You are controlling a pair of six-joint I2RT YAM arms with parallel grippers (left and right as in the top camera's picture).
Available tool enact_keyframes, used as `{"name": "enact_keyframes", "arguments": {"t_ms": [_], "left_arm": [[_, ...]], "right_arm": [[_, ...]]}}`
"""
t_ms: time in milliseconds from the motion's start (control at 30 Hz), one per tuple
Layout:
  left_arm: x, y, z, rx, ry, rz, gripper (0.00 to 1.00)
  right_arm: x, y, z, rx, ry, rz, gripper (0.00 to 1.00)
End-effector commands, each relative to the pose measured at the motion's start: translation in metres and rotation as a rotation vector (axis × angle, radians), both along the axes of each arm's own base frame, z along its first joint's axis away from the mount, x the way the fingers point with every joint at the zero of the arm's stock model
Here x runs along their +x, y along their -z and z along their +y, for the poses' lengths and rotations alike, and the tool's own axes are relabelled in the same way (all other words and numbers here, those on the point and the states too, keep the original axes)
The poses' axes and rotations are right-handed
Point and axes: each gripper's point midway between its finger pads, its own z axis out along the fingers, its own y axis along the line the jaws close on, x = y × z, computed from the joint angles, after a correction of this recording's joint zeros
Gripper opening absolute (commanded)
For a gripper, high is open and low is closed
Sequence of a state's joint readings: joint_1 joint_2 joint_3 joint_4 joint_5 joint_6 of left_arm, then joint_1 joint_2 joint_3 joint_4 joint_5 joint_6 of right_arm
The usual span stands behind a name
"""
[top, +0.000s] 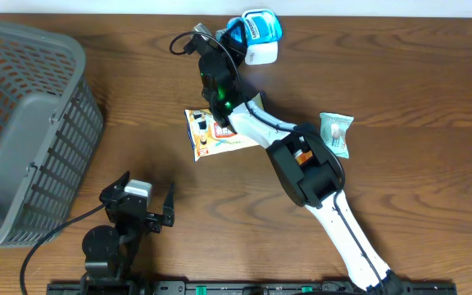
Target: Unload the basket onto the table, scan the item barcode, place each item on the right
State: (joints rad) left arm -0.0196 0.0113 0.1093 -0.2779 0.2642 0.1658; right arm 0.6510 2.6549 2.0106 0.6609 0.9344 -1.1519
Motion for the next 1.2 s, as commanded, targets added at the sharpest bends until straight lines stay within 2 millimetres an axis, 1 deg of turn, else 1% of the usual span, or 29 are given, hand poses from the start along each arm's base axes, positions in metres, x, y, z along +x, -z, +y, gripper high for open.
{"name": "enact_keyframes", "arguments": {"t_ms": [0,100,167,200,333,400,433,467,500,533,600,667,700,733,767,833,900,933,1000,1033,1133,1167], "left_arm": [[-0.002,0.012,-0.001,0.013,0.012,0.031,0.98],[-0.002,0.012,-0.001,0.013,0.012,0.031,0.98],[-0.002,0.012,-0.001,0.013,0.012,0.031,0.98],[-0.002,0.012,-0.001,0.013,0.012,0.031,0.98],[-0.002,0.012,-0.001,0.013,0.012,0.031,0.98],[-0.002,0.012,-0.001,0.013,0.012,0.031,0.98],[-0.002,0.012,-0.001,0.013,0.012,0.031,0.98],[-0.002,0.012,-0.001,0.013,0.012,0.031,0.98],[-0.002,0.012,-0.001,0.013,0.012,0.031,0.98],[-0.002,0.012,-0.001,0.013,0.012,0.031,0.98],[-0.002,0.012,-0.001,0.013,0.012,0.031,0.98],[-0.002,0.012,-0.001,0.013,0.012,0.031,0.98],[-0.002,0.012,-0.001,0.013,0.012,0.031,0.98],[-0.002,0.012,-0.001,0.013,0.012,0.031,0.98],[-0.002,0.012,-0.001,0.013,0.012,0.031,0.98],[-0.002,0.012,-0.001,0.013,0.012,0.031,0.98],[-0.002,0.012,-0.001,0.013,0.012,0.031,0.98],[-0.002,0.012,-0.001,0.013,0.012,0.031,0.98],[-0.002,0.012,-0.001,0.013,0.012,0.031,0.98],[-0.002,0.012,-0.001,0.013,0.012,0.031,0.98],[-0.002,0.012,-0.001,0.013,0.012,0.031,0.98],[-0.002,0.012,-0.001,0.013,0.012,0.031,0.98]], "right_arm": [[-0.001,-0.056,-0.008,0.013,0.043,-0.106,0.01],[-0.001,-0.072,-0.021,-0.025,0.084,-0.123,0.01],[0.000,-0.084,-0.039,-0.018,0.137,-0.122,0.01],[0.001,-0.091,-0.052,-0.016,0.175,-0.116,0.01],[0.001,-0.115,-0.114,0.016,0.355,-0.110,0.01],[0.000,-0.124,-0.155,0.049,0.467,-0.119,0.01],[0.000,-0.126,-0.174,0.057,0.514,-0.119,0.01],[0.000,-0.127,-0.198,0.063,0.573,-0.115,0.01],[0.000,-0.126,-0.218,0.065,0.619,-0.107,0.01],[-0.001,-0.124,-0.242,0.071,0.677,-0.101,0.01],[-0.003,-0.115,-0.282,0.076,0.772,-0.084,0.01],[-0.007,-0.101,-0.326,0.074,0.866,-0.052,0.01],[-0.008,-0.093,-0.344,0.070,0.896,-0.030,0.01],[-0.011,-0.082,-0.364,0.064,0.927,0.002,0.01],[-0.013,-0.073,-0.379,0.063,0.948,0.029,0.01],[-0.022,-0.048,-0.416,0.081,0.986,0.097,0.01],[-0.032,-0.026,-0.444,0.116,1.009,0.165,0.01],[-0.040,-0.012,-0.461,0.149,1.024,0.207,0.01],[-0.055,0.007,-0.489,0.213,1.060,0.259,0.01],[-0.066,0.016,-0.507,0.252,1.091,0.278,0.01],[-0.098,0.034,-0.557,0.350,1.186,0.309,0.01],[-0.107,0.039,-0.569,0.373,1.206,0.329,0.01]]}}
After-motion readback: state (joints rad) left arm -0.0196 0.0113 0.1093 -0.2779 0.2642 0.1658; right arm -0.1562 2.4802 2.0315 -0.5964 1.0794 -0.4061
